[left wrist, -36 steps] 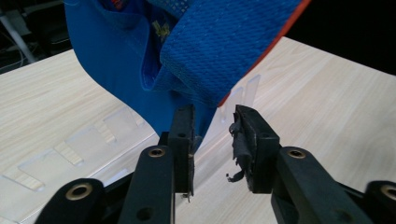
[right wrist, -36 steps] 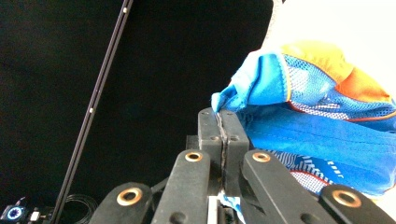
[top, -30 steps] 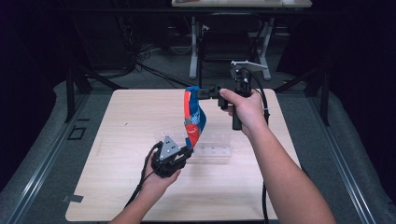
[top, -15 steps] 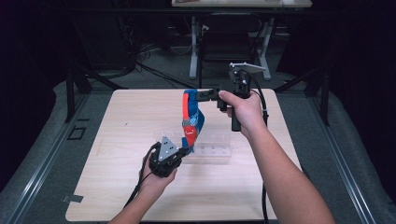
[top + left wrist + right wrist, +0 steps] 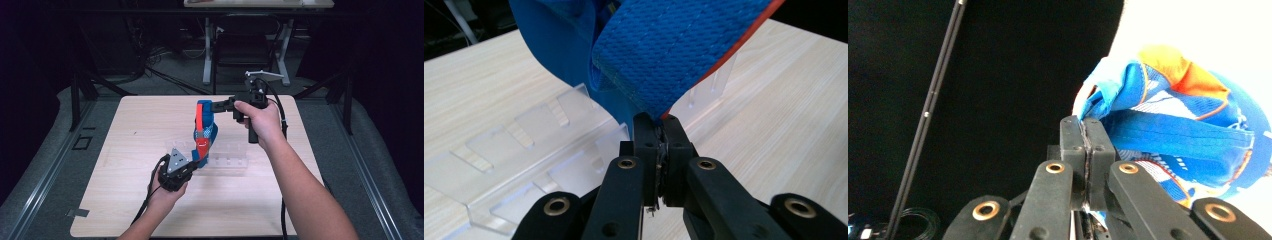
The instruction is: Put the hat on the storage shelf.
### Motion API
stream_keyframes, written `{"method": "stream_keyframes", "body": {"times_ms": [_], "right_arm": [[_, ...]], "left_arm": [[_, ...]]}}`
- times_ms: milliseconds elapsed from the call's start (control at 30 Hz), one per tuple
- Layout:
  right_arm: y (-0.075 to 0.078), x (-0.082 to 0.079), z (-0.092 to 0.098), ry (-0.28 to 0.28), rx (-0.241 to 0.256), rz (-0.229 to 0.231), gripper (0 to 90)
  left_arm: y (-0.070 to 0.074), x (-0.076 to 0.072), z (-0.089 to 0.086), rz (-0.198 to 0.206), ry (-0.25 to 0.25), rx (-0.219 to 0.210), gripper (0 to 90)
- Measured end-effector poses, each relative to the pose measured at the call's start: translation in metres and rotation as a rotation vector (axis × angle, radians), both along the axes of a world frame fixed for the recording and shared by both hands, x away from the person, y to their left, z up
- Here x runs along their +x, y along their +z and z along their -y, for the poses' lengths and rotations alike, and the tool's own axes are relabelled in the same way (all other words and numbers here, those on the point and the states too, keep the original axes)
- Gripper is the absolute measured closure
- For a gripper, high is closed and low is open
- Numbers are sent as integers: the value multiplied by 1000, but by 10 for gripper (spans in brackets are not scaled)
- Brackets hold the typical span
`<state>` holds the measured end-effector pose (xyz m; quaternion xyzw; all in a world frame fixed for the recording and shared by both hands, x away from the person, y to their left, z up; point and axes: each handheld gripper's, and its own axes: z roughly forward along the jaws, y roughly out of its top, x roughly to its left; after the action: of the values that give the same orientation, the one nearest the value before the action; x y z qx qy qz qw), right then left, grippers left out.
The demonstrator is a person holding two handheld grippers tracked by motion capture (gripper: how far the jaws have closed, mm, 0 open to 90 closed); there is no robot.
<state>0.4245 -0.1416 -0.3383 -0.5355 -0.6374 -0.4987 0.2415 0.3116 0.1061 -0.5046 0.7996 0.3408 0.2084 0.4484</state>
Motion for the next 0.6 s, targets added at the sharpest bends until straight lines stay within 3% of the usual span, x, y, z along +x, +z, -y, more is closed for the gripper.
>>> {"method": "stream_keyframes", "body": {"times_ms": [133, 267, 333, 467, 533, 567, 600], "right_arm": [[-3, 0, 1, -3, -23, 1, 886], [-2, -1, 5, -15, -16, 6, 851], [3, -3, 10, -30, -46, 27, 844], [7, -6, 16, -42, -65, 41, 844], [9, -9, 20, -50, -88, 54, 845], [10, -11, 22, -58, -127, 69, 848], [10, -11, 22, -58, -127, 69, 848]], "left_arm": [[-4, 1, -2, -9, 6, -13, 887], [-7, 2, -6, -22, 12, -28, 886], [-8, 4, -11, -46, 21, -50, 886], [-9, 3, -13, -50, 21, -52, 886], [-10, 3, -14, -57, 22, -56, 885], [-11, 4, -15, -61, 30, -67, 885], [-11, 4, -15, -61, 30, -67, 885]]}}
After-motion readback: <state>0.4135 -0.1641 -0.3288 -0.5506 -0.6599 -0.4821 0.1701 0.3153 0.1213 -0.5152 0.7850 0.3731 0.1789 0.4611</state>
